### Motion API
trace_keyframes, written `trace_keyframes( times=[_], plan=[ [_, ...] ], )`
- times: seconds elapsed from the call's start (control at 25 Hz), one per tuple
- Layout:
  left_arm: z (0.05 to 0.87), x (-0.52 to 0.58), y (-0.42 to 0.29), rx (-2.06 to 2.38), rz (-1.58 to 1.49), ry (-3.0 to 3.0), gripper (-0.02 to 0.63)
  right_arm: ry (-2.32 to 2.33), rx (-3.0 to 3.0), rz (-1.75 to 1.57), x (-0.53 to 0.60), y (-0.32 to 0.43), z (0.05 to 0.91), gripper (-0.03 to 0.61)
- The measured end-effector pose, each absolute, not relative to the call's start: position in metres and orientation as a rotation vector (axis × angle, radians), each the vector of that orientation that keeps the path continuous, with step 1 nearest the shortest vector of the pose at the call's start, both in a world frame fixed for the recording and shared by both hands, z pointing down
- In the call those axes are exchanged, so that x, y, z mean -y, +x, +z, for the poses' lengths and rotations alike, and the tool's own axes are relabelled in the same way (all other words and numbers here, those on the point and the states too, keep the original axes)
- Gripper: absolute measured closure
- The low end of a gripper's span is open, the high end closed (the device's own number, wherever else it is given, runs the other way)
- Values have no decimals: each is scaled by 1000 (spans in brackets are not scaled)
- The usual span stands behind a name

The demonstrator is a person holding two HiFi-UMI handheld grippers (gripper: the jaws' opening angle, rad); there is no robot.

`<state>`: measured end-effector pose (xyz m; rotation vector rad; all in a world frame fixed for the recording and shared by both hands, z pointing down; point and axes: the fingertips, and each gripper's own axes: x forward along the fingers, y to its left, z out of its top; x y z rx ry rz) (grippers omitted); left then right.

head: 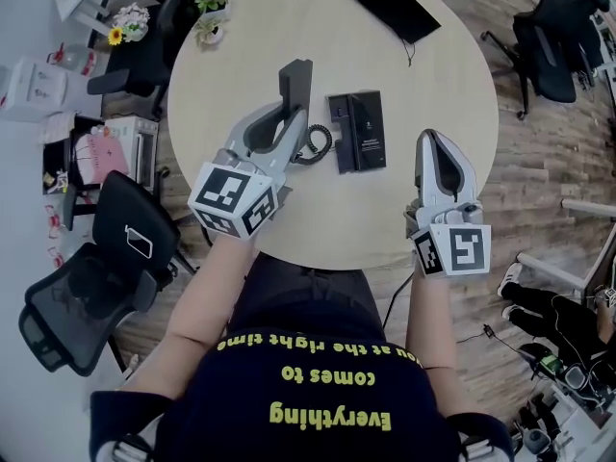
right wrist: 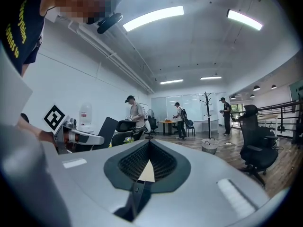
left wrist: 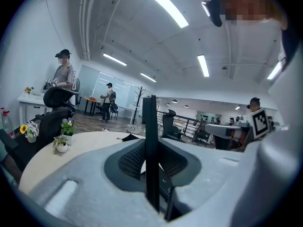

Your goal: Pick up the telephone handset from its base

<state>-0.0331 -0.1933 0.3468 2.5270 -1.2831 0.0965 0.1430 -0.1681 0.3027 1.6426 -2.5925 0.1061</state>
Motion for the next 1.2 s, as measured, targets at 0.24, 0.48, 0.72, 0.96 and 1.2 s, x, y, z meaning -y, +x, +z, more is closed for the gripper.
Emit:
trace_keyframes(
  times=[0.24, 0.48, 0.72, 0.96, 1.2],
  plan=[
    [327, 189, -49, 1363, 63, 2549, 535, 1656, 2620, 46, 166, 137, 278, 566],
    [307, 183, -67, 1456, 6, 2568, 536, 1693, 2613, 16, 163, 137, 271, 566],
    [288, 178, -82, 1502, -42, 2591, 535, 1709, 2603, -18, 160, 135, 259, 567],
    [279, 176, -93, 1530, -78, 2593, 535, 1727, 2606, -51, 162, 133, 247, 568],
    [276, 175, -94, 1533, -92, 2595, 535, 1721, 2610, -60, 162, 129, 242, 568]
  ],
)
